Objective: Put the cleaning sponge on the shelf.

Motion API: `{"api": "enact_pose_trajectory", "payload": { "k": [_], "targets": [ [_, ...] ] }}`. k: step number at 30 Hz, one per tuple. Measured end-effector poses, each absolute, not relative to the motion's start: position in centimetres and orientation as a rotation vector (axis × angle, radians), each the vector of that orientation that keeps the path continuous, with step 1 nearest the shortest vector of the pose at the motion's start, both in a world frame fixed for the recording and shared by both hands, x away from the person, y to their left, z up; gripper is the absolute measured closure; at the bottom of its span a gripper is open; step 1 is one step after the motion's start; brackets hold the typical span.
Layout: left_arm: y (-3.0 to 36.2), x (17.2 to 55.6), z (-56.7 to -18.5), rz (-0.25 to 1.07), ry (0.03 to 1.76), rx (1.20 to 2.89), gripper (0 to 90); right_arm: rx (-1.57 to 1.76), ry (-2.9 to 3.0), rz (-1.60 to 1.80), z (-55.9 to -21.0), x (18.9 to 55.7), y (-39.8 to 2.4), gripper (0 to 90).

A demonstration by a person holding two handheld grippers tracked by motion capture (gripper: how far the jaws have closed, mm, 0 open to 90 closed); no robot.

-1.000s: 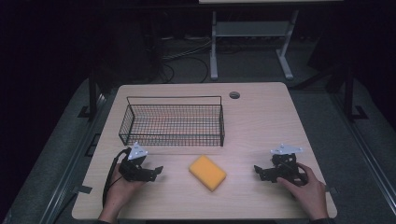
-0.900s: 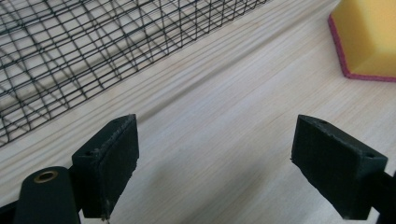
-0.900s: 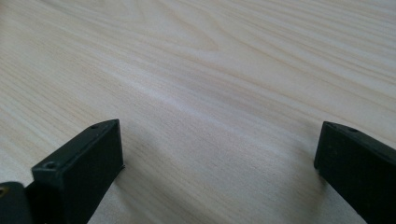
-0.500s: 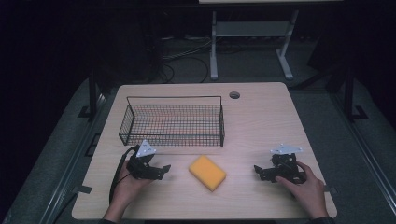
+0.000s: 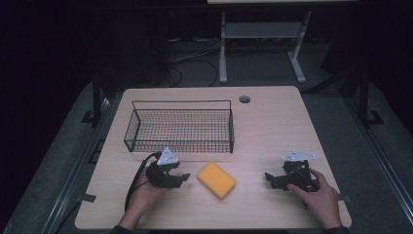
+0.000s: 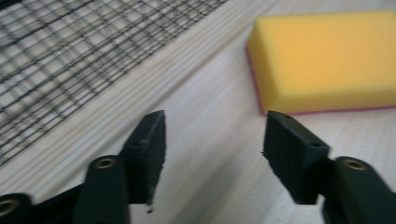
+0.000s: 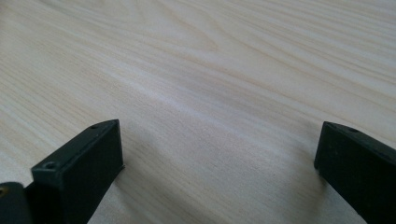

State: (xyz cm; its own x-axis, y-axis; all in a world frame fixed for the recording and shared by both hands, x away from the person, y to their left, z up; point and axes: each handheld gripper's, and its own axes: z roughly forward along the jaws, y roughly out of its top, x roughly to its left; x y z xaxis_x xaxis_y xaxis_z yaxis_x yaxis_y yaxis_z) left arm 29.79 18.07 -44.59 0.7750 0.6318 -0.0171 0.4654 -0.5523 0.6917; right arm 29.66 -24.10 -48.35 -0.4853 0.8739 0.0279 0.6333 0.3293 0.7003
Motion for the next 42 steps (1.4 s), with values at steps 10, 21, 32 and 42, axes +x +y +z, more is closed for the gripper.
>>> {"api": "enact_pose_trajectory", "payload": {
  "k": [10,21,32,42],
  "targets": [
    [16.7,29.4,-44.3,0.233,0.749,2.296,80.5,1.340,2.245,0.939,-48.3,29.7,-24.1,0.3],
    [15.3,29.3,-44.4,0.165,0.715,2.321,89.7,1.340,2.245,0.940,-48.4,29.7,-24.1,0.3],
    [14.0,30.2,-44.5,0.180,0.715,2.330,89.7,1.340,2.245,0.940,-48.3,29.7,-24.1,0.3],
    [12.9,31.1,-44.5,0.186,0.711,2.324,89.7,1.341,2.245,0.940,-48.4,29.7,-24.1,0.3]
  ]
}}
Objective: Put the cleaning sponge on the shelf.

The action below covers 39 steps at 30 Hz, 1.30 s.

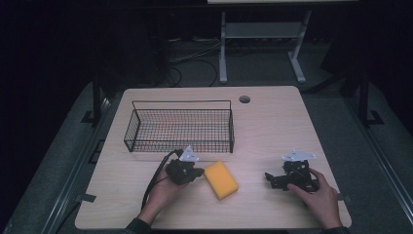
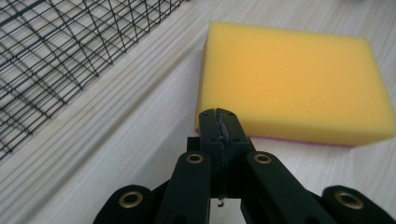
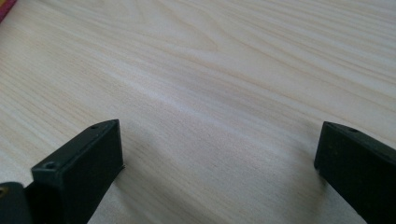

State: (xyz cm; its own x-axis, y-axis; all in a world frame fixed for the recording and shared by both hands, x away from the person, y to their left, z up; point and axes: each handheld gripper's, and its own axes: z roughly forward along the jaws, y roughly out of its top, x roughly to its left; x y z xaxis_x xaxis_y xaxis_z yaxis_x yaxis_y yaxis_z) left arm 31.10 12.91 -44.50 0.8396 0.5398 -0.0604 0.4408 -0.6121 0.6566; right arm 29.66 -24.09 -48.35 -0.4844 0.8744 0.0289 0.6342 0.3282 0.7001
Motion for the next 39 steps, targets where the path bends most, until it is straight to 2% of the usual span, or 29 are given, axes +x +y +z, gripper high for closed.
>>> {"api": "enact_pose_trajectory", "payload": {
  "k": [39],
  "targets": [
    [7.9,33.9,-44.9,0.170,0.655,2.313,89.9,1.339,2.245,0.939,-48.3,29.7,-24.1,0.3]
  ]
}}
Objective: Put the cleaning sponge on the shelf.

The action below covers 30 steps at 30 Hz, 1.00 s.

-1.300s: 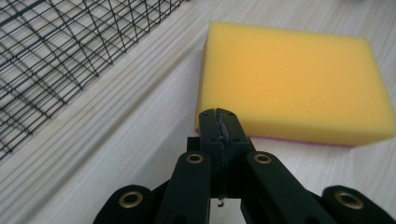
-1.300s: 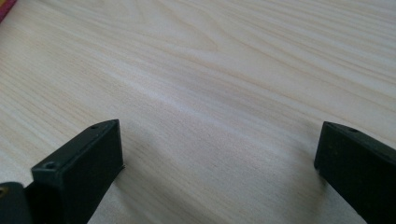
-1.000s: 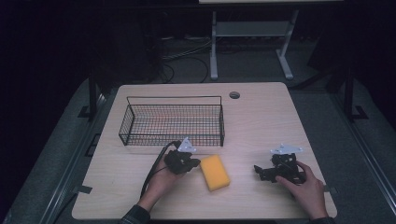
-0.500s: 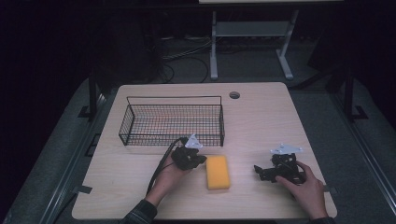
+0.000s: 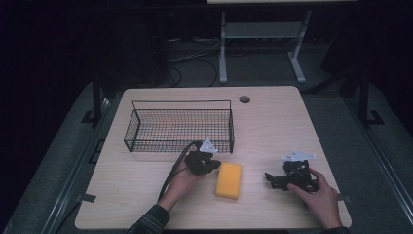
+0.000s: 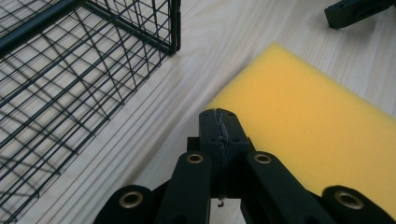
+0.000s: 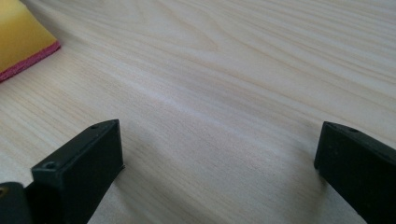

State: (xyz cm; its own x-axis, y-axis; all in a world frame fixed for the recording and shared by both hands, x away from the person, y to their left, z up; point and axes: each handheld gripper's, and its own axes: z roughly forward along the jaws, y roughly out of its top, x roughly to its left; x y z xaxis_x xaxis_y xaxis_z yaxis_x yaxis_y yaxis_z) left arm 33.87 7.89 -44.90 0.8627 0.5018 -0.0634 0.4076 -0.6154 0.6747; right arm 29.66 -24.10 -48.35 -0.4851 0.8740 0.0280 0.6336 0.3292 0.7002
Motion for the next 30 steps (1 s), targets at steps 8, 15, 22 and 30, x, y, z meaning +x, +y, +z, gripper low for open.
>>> {"api": "enact_pose_trajectory", "payload": {
  "k": [8,15,22,30],
  "targets": [
    [7.9,33.0,-43.5,0.174,0.634,2.289,89.8,1.339,2.245,0.940,-48.4,29.7,-24.1,0.3],
    [7.1,31.2,-42.7,0.127,0.585,2.269,89.8,1.338,2.245,0.939,-48.4,29.7,-24.1,0.4],
    [6.2,29.6,-43.0,0.064,0.551,2.279,89.8,1.339,2.245,0.940,-48.4,29.7,-24.1,0.3],
    [6.1,29.4,-43.9,0.032,0.559,2.307,89.8,1.338,2.245,0.940,-48.4,29.7,-24.1,0.3]
  ]
}}
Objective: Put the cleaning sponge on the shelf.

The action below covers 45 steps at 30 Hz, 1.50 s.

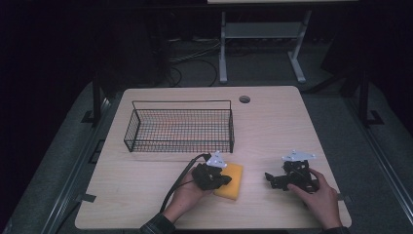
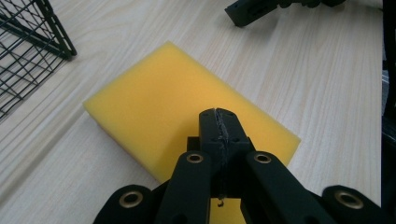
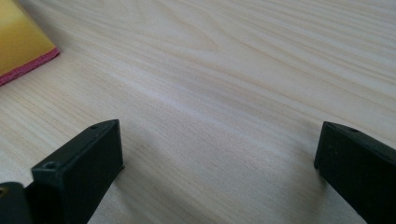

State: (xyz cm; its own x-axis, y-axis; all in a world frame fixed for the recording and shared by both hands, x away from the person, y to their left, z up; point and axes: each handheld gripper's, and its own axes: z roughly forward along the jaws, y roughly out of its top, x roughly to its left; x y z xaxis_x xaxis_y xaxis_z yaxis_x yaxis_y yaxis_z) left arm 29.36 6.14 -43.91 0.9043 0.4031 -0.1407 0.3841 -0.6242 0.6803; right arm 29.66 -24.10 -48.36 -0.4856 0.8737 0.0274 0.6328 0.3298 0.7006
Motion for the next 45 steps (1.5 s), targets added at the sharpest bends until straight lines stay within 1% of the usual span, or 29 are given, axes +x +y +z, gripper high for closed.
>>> {"api": "enact_pose_trajectory", "payload": {
  "k": [10,31,39,43,44,45],
  "targets": [
    [8.0,29.7,-43.7,0.046,0.582,2.331,89.8,1.338,2.245,0.940,-48.4,29.7,-24.1,0.3],
    [13.0,30.5,-43.3,0.077,0.714,2.337,89.8,1.339,2.245,0.940,-48.4,29.7,-24.1,0.3],
    [15.2,30.7,-43.1,0.116,0.769,2.344,89.7,1.339,2.246,0.939,-48.4,29.7,-24.1,0.3],
    [15.5,30.7,-42.9,0.125,0.781,2.329,89.7,1.339,2.245,0.940,-48.4,29.7,-24.1,0.3],
    [15.5,30.6,-42.8,0.127,0.784,2.323,85.2,1.339,2.245,0.939,-48.4,29.7,-24.1,0.3],
    [15.5,30.6,-42.8,0.127,0.784,2.323,82.7,1.339,2.245,0.940,-48.4,29.7,-24.1,0.4]
  ]
}}
